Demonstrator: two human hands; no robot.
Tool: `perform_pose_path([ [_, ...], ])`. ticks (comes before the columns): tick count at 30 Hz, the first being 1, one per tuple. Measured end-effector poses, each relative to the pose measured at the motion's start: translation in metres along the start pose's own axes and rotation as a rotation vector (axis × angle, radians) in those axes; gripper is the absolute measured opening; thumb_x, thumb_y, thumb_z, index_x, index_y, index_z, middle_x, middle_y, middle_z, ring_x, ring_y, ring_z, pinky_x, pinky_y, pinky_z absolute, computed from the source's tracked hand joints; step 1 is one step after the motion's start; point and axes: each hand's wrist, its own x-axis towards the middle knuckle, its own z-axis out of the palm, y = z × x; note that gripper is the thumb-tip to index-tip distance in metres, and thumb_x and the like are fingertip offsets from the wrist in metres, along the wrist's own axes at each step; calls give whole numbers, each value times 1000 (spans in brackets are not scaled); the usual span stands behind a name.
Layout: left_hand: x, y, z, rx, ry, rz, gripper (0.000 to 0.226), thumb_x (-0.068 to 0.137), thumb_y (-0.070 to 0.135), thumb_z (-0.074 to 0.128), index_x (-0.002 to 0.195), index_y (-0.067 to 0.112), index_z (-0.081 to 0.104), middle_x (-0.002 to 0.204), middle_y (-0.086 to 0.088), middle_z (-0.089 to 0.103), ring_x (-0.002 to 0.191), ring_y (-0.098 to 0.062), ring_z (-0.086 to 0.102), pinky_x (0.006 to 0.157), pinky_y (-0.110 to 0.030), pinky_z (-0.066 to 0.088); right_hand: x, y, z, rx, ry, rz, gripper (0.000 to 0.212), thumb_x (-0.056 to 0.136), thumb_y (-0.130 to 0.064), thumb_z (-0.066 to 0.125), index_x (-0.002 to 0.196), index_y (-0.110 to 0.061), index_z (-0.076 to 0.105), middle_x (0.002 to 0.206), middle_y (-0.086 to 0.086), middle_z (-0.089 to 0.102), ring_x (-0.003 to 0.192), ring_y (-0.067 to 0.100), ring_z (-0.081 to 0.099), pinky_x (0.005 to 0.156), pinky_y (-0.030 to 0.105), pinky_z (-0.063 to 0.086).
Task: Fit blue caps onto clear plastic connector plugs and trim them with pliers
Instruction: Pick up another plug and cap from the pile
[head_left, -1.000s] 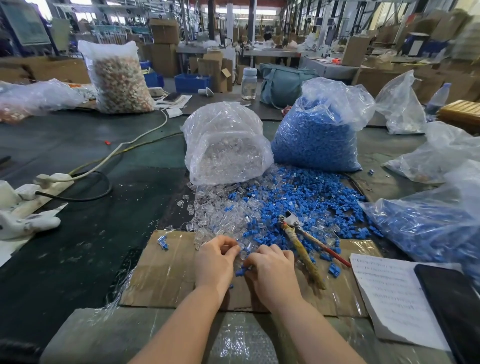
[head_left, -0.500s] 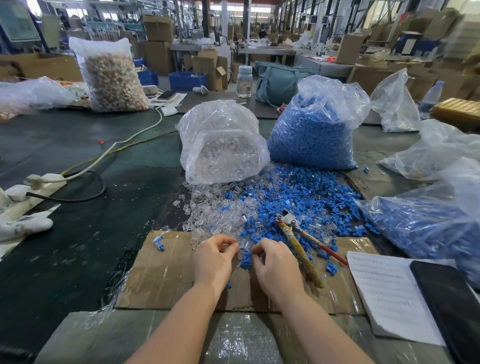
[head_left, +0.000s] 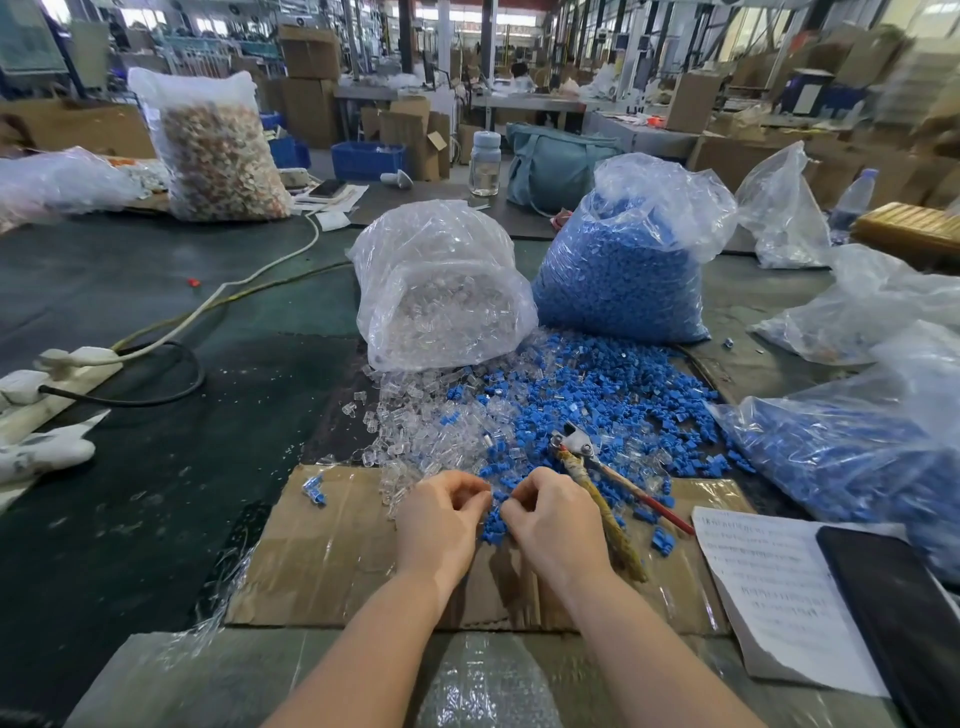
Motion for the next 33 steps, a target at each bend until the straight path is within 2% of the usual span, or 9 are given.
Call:
perform_pose_path([
  [4, -1, 1, 0, 51, 10, 34, 26, 83, 12, 68, 71, 34, 61, 71, 10, 65, 70, -5, 60, 61, -15, 45, 3, -6, -3, 24, -17, 35, 15, 84, -27, 63, 76, -17, 55, 77, -2, 61, 72, 15, 56, 65, 26, 44],
  [10, -2, 3, 0, 122, 45, 127, 15, 84, 15, 67, 78, 29, 65, 72, 13, 65, 70, -1, 60, 63, -12, 44, 5, -14, -6, 42, 15, 81, 25, 81, -28, 66, 64, -22, 49, 62, -7, 54, 56, 7, 47, 54, 25, 36],
  [16, -5, 4, 1, 201, 66, 247, 9, 85, 15, 66, 88, 21, 71, 76, 11, 66, 69, 3, 57, 61, -2, 40, 6, -18, -6, 79, 28, 129, 21, 80, -30, 69, 69, -18, 56, 70, -2, 59, 65, 14, 55, 60, 28, 42],
  [20, -1, 5, 1, 92, 34, 147, 12, 84, 13, 66, 80, 24, 67, 73, 12, 64, 69, 0, 59, 62, -7, 45, 6, -13, -5, 190, -6, 126, 13, 82, -22, 67, 73, -15, 62, 72, -1, 62, 68, 15, 58, 65, 31, 49],
  [24, 3, 8, 1, -204, -3, -56, 16, 83, 4, 66, 75, 19, 65, 77, -7, 68, 75, -19, 64, 72, -29, 53, 6, -7, -5, 308, -5, 84, 6, 85, -18, 66, 79, -16, 67, 73, -5, 65, 71, 9, 60, 64, 17, 47],
  [26, 3, 8, 1, -299, -20, -98, 17, 83, 1, 64, 76, 16, 65, 74, -8, 67, 70, -17, 62, 68, -26, 52, 5, -5, -5, 319, 6, 60, 4, 86, -18, 67, 81, -17, 67, 75, -7, 65, 72, 5, 60, 62, 10, 44],
  [28, 4, 9, 1, -351, -45, -112, 14, 84, -1, 63, 82, 13, 65, 71, -7, 65, 67, -14, 61, 64, -21, 50, 5, -3, -6, 339, 17, 42, 2, 86, -17, 67, 85, -18, 66, 77, -9, 65, 73, 3, 59, 62, 8, 44],
  [30, 5, 10, 1, -373, -74, -114, 14, 85, -1, 62, 87, 12, 65, 74, -7, 67, 67, -11, 62, 61, -17, 50, 4, -2, -8, 381, 12, 16, 9, 86, -13, 66, 92, -19, 66, 79, -8, 64, 75, 3, 60, 67, 12, 48],
  [33, 7, 9, 2, -392, -93, -118, 16, 85, -1, 61, 84, 14, 67, 75, -5, 69, 62, -5, 62, 54, -13, 46, 3, -1, -9, 394, -13, -28, 14, 86, -10, 65, 96, -19, 70, 86, -7, 66, 82, 4, 61, 77, 19, 51],
])
